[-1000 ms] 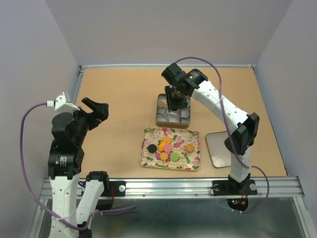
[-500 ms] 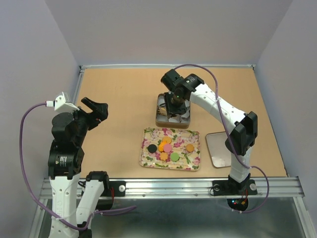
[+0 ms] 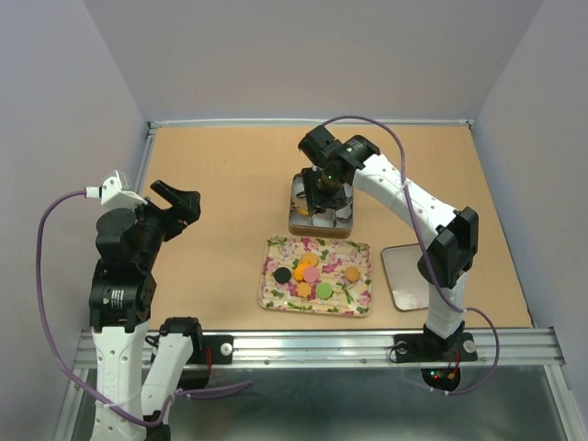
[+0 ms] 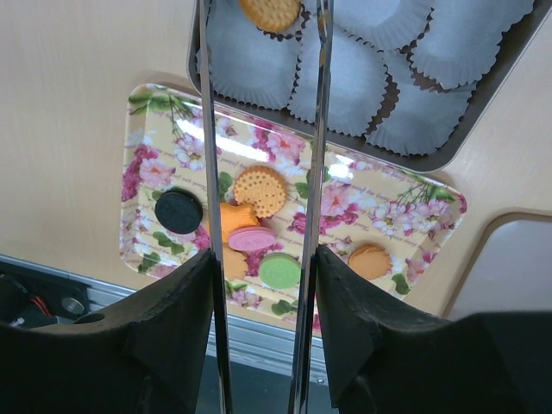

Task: Pack the cookies

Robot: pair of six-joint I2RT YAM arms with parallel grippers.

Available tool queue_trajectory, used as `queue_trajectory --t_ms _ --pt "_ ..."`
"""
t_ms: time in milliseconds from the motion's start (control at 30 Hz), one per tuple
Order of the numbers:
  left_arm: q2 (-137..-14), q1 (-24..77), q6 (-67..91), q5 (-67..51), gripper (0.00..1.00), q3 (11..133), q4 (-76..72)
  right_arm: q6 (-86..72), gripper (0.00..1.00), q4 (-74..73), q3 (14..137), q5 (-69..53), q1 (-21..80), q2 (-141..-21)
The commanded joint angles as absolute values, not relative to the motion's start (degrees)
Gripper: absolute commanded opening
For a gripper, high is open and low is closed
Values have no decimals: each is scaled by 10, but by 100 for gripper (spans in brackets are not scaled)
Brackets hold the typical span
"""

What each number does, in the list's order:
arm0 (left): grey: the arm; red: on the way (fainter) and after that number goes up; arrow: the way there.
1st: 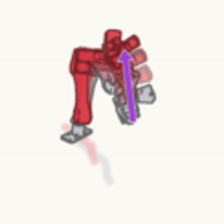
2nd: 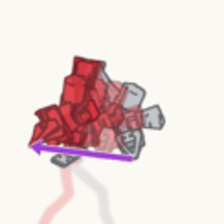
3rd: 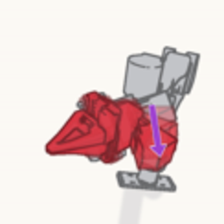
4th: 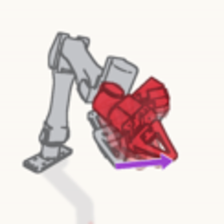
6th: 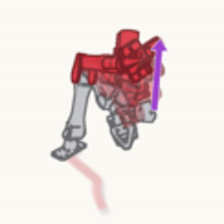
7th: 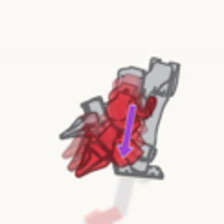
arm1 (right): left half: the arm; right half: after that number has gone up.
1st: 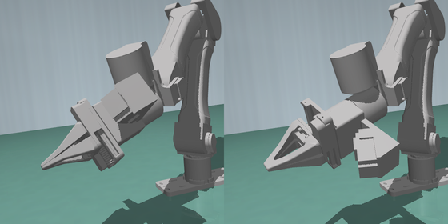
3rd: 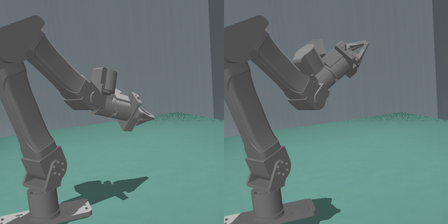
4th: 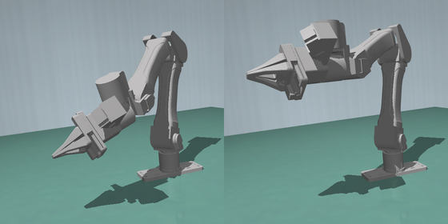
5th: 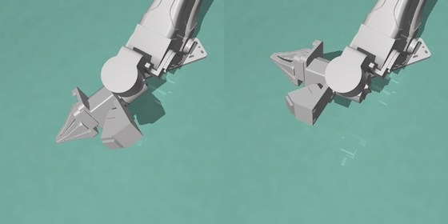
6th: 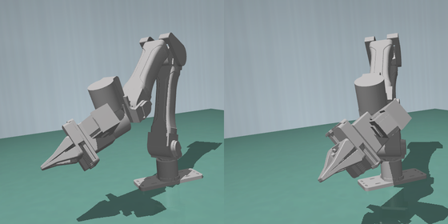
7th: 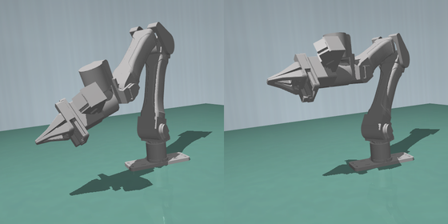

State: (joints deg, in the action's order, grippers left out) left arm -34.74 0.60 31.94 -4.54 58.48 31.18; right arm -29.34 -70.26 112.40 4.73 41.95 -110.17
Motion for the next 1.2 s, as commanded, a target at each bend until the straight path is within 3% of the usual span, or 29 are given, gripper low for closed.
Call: queue_trajectory --t_ms 0,300,800,1167 --pt "-346 4 314 -48 99 587 301 -282 53 -691 1179 59 417 -1081" --pt "-348 4 311 -51 99 592 305 -279 53 -712 1130 45 418 -1002" --pt "-342 4 307 -71 99 591 313 -381 52 -718 851 20 546 -803" --pt "-326 4 300 -79 99 591 345 -435 52 -683 770 4 597 -766"
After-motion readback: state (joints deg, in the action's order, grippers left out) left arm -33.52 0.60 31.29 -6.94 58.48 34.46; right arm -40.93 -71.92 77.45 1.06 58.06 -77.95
